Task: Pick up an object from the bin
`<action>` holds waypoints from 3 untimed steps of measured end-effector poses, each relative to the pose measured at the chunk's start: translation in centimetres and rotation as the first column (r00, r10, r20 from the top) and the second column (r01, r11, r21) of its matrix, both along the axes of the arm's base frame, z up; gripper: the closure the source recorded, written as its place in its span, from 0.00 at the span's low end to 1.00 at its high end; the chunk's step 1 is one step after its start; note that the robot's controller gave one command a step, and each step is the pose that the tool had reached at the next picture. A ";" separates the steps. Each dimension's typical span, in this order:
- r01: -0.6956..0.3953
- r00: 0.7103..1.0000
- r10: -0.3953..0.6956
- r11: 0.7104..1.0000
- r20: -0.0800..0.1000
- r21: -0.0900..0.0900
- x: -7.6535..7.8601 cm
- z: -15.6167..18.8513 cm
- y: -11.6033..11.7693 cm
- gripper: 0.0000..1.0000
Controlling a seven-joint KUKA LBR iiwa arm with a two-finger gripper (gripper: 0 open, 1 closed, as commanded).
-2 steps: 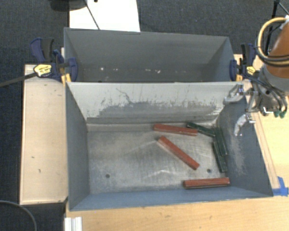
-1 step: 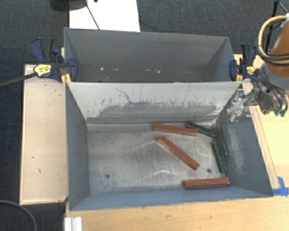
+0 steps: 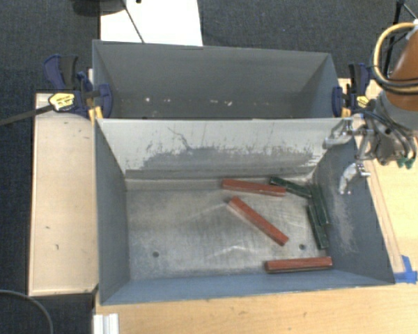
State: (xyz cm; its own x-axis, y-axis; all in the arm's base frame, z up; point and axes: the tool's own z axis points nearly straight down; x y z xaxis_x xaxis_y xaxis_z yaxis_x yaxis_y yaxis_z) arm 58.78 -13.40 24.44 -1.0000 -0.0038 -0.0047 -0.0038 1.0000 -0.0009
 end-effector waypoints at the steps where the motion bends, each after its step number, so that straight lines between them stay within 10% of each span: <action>1: -0.002 1.000 0.002 1.000 0.000 0.000 0.0 0.0 0.0 1.00; 2: 0.001 1.000 -0.001 1.000 0.000 0.000 0.0 0.0 0.0 1.00; 3: 0.165 0.986 -0.165 0.986 -0.006 0.002 0.3 -9.5 0.4 0.00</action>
Offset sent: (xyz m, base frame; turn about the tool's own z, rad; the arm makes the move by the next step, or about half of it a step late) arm 0.0000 0.0000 0.0000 0.0000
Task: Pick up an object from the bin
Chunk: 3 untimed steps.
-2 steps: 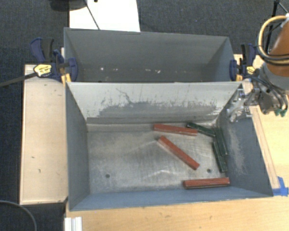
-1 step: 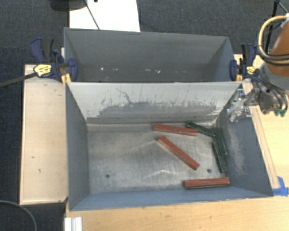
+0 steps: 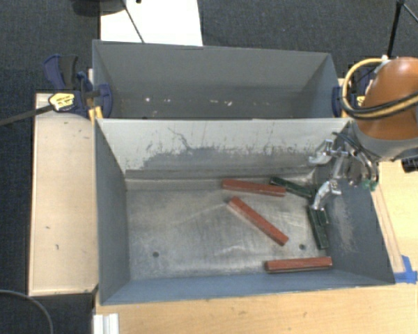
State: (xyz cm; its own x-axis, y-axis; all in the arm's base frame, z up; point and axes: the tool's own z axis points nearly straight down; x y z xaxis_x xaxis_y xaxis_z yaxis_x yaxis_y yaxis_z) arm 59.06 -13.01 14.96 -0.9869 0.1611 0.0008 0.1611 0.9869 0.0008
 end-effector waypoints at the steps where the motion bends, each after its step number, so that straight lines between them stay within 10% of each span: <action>1: -0.001 1.000 0.001 1.000 0.004 -0.001 0.1 0.2 0.0 0.00; 2: 0.346 0.938 -0.346 0.938 0.020 0.000 -0.5 -6.7 5.8 1.00; 3: 0.345 0.939 -0.345 0.939 0.020 0.000 -0.5 -6.7 5.8 1.00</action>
Offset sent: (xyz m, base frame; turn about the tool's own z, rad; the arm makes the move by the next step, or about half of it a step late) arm -0.0105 0.0615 -0.0763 0.3548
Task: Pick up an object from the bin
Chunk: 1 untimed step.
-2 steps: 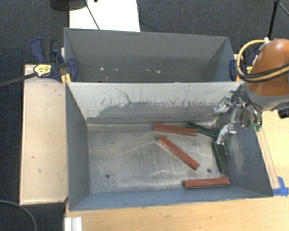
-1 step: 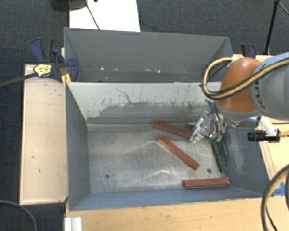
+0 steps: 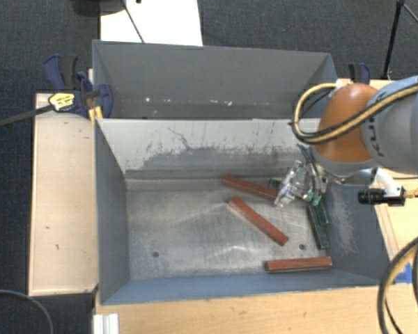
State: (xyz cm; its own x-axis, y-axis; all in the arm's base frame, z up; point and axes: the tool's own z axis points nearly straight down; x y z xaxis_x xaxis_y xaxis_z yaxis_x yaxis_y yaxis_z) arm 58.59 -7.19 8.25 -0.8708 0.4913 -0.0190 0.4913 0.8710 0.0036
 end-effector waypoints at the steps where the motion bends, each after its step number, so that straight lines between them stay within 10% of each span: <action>1: -0.060 0.998 0.060 0.998 -0.021 0.005 -0.3 4.7 1.0 1.00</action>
Offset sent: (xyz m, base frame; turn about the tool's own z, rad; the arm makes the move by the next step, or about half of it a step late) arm 0.0063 0.0255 0.0057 -0.1386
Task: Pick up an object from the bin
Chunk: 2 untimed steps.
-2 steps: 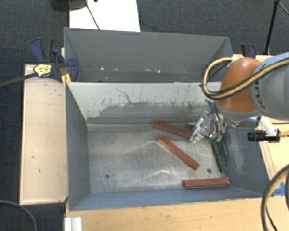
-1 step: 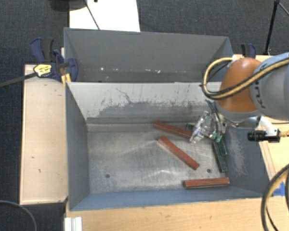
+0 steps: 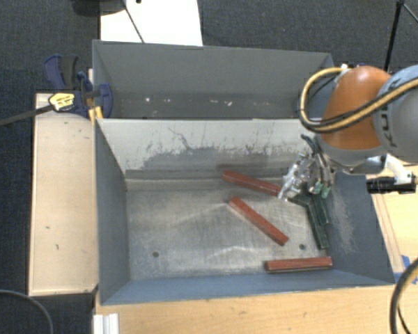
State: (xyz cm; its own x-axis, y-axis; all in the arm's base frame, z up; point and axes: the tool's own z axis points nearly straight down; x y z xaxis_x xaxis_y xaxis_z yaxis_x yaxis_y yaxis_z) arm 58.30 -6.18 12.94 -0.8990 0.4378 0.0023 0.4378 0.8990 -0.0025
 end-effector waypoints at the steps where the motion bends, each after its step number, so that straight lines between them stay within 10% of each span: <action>1: -0.033 0.999 0.033 0.999 0.015 -0.001 0.7 1.3 0.6 1.00; 2: -0.016 1.000 0.016 1.000 -0.002 0.002 0.4 5.3 0.2 1.00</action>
Offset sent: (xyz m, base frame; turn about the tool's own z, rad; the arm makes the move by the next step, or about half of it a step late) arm 0.0073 -0.0060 0.1622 0.0335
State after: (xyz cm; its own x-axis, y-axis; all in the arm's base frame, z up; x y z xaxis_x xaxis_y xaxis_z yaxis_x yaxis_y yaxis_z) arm 58.74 -5.95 18.26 -0.9060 0.4233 0.0046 0.4233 0.9060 -0.0013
